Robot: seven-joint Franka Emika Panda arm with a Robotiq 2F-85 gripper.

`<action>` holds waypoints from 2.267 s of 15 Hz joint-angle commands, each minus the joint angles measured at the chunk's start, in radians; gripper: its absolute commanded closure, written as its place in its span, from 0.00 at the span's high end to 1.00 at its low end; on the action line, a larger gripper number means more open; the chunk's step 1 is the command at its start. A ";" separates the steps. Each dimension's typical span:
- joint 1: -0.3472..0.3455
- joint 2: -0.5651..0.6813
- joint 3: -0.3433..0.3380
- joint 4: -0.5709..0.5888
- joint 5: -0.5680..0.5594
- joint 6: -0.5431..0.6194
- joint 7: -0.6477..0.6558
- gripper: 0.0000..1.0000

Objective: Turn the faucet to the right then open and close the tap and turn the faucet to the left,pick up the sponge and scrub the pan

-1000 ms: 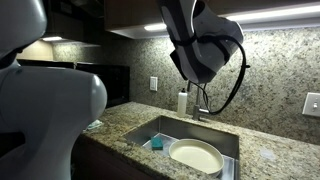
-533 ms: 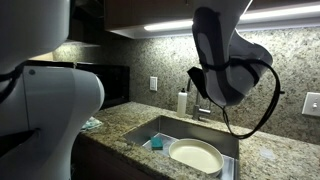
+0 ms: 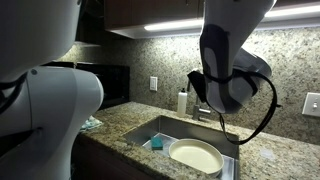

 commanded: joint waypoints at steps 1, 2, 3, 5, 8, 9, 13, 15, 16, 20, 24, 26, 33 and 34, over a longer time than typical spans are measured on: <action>0.006 -0.001 0.003 -0.005 -0.005 0.007 0.001 1.00; 0.028 0.007 -0.003 -0.006 -0.033 0.001 0.009 1.00; 0.057 0.035 -0.025 0.009 -0.040 0.001 0.015 1.00; 0.111 0.052 -0.054 0.046 -0.060 0.008 0.013 1.00; 0.217 0.097 -0.135 0.127 -0.082 0.008 0.017 1.00; 0.252 0.114 -0.171 0.152 -0.080 0.005 0.021 1.00; 0.409 0.099 -0.328 0.243 -0.131 0.006 0.036 1.00; 0.481 0.080 -0.394 0.281 -0.169 0.006 0.041 1.00; 0.514 0.075 -0.423 0.297 -0.190 0.006 0.044 1.00; 0.596 0.050 -0.473 0.363 -0.265 0.005 0.040 1.00; 0.623 0.003 -0.467 0.421 -0.331 0.005 0.040 1.00; 0.633 -0.023 -0.461 0.445 -0.364 0.005 0.041 1.00; 0.628 -0.040 -0.467 0.434 -0.327 0.000 -0.004 1.00; 0.630 -0.050 -0.472 0.445 -0.327 0.004 -0.005 1.00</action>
